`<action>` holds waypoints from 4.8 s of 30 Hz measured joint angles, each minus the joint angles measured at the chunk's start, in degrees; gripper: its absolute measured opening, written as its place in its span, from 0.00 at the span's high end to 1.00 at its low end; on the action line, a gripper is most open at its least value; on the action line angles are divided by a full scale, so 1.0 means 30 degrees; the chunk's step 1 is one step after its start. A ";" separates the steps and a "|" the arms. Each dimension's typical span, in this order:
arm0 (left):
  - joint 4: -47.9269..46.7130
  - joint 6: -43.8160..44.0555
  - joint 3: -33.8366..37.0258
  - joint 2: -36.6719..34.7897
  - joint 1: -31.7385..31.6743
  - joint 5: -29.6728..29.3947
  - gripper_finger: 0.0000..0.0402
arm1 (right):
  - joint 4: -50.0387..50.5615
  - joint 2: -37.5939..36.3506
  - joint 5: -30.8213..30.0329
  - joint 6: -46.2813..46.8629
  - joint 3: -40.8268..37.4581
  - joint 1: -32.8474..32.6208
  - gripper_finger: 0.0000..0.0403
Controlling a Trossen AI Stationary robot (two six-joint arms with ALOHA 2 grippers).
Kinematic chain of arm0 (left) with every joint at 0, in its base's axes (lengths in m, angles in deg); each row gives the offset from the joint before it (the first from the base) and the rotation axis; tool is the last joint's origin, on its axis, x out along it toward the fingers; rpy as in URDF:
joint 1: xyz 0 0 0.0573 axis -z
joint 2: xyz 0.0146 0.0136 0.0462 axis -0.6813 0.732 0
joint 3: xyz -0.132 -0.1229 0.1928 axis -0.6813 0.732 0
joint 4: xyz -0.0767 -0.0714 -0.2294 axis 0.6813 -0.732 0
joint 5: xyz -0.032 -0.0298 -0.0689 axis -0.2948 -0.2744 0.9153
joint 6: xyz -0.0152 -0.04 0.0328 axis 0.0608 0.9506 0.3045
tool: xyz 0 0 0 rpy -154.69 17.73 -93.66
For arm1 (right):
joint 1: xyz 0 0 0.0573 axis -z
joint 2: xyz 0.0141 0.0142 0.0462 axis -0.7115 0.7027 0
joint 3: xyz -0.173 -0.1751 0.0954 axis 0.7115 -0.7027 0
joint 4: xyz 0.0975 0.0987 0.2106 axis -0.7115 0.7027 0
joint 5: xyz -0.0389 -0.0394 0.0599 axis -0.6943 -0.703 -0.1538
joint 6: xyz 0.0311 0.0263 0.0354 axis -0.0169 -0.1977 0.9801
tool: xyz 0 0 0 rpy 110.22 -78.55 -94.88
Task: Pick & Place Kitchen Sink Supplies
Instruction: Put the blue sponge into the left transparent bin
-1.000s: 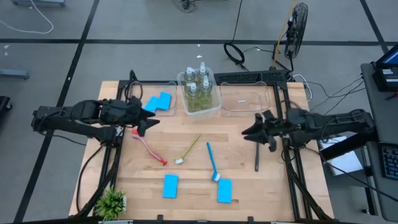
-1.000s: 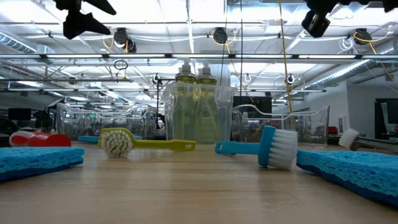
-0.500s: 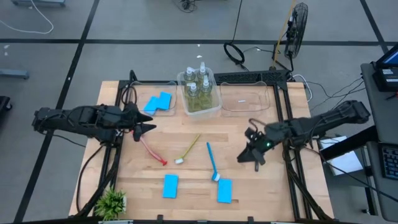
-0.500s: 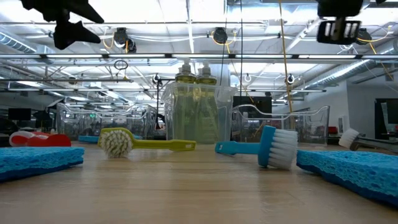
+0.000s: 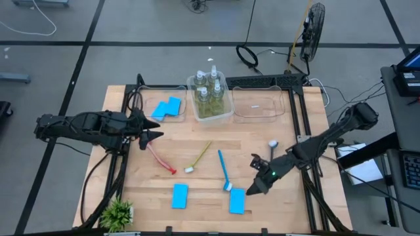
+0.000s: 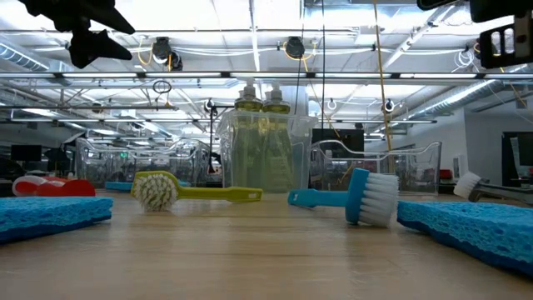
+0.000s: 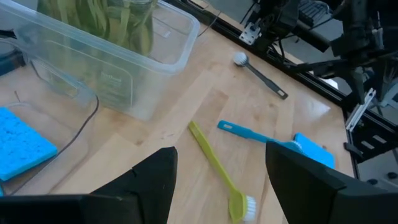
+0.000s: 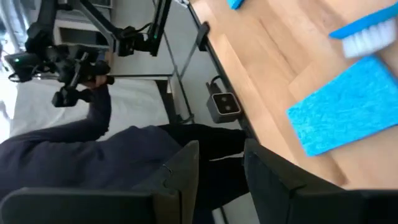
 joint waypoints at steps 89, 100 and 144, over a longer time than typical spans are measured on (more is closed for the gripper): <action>-0.0233 -0.2606 0.1676 -0.3894 0.0006 0.0814 0.39 | 0.6066 1.0177 -0.1273 0.7049 0.4307 -0.0371 0.74; -0.0248 -0.2535 0.1676 -0.3894 0.0005 0.0863 0.39 | 0.5976 1.0224 -0.1382 0.7075 0.4001 -0.0365 0.97; 0.1937 0.0209 0.1654 -0.2586 0.0000 0.3059 0.39 | 0.4333 0.1339 -0.9818 -0.6459 0.3819 0.3573 1.00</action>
